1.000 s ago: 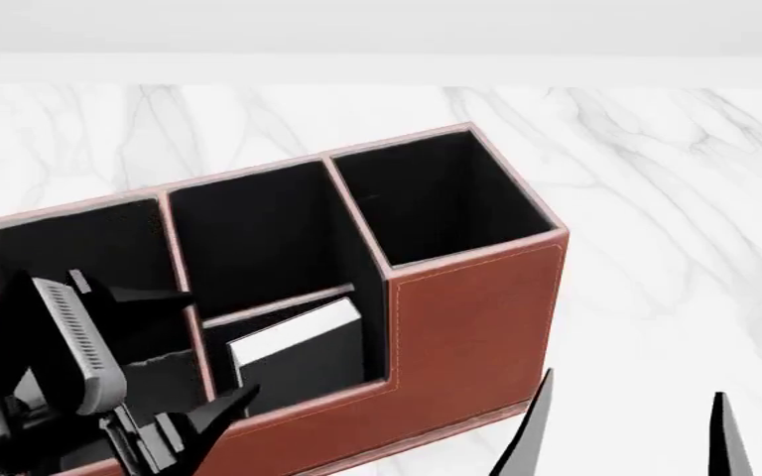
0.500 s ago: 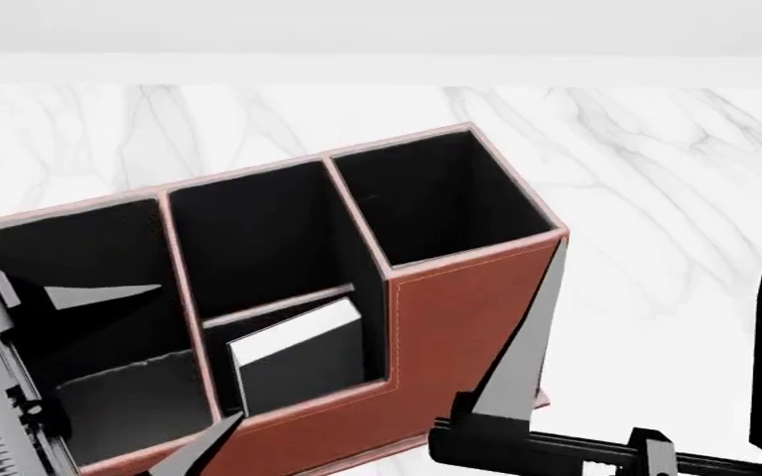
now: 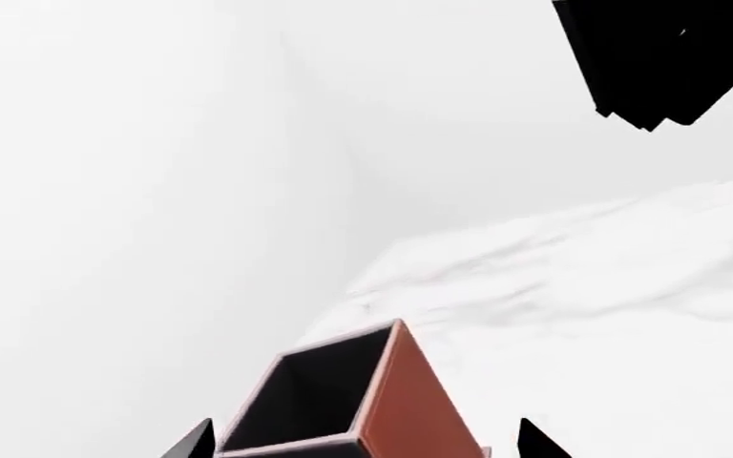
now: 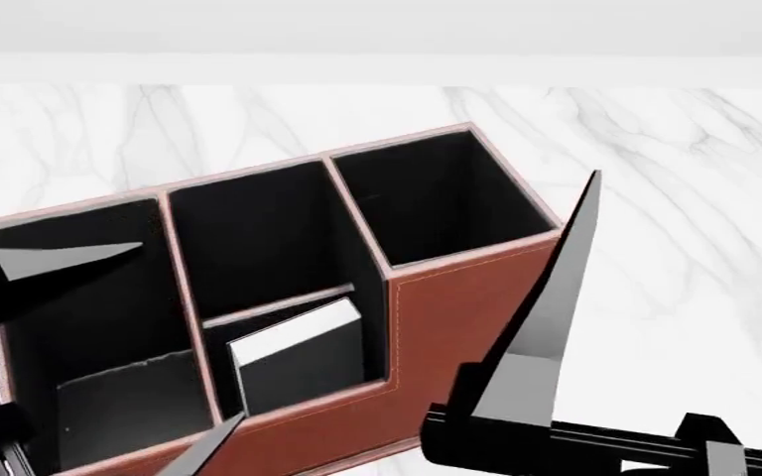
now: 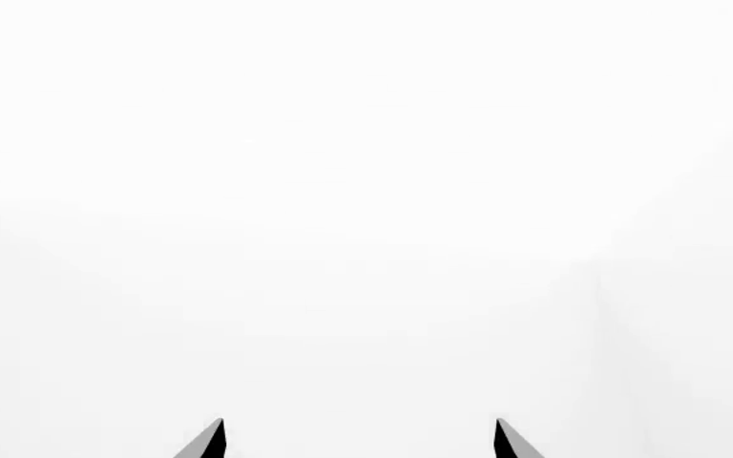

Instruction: Pick up the book and place it in the back compartment of the caddy.

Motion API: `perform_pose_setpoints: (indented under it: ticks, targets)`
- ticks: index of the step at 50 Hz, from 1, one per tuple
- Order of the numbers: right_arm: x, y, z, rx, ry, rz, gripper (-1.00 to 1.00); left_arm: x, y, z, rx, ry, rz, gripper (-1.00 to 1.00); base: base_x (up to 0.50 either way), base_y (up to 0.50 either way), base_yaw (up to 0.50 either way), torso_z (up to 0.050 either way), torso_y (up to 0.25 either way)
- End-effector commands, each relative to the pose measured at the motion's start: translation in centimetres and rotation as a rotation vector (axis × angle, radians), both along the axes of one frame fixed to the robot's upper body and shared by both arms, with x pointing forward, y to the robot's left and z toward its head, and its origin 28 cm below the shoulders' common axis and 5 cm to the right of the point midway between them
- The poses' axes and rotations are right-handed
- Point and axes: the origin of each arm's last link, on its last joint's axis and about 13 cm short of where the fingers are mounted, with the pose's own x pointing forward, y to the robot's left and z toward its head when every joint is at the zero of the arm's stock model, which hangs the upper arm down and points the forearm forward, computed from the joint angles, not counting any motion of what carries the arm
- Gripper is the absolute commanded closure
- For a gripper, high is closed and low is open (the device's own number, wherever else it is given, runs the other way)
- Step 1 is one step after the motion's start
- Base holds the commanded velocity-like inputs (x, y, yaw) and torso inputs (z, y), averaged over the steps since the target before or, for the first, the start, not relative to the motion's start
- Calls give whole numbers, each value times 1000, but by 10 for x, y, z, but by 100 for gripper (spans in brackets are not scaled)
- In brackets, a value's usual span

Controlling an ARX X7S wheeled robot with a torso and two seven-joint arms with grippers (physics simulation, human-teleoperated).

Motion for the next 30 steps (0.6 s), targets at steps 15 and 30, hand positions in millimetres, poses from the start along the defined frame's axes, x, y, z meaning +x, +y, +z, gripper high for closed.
perform_pose_setpoints:
  ticks: [15, 30]
  targets:
    - [-39, 1, 23, -45, -180, -10, -100, -28, -9, 23, 72, -192, 6, -100, 0, 0, 0, 0, 0]
    - [-58, 2, 20, -61, -275, 11, -100, -42, -13, 29, 104, -287, 17, -100, 0, 0, 0, 0, 0]
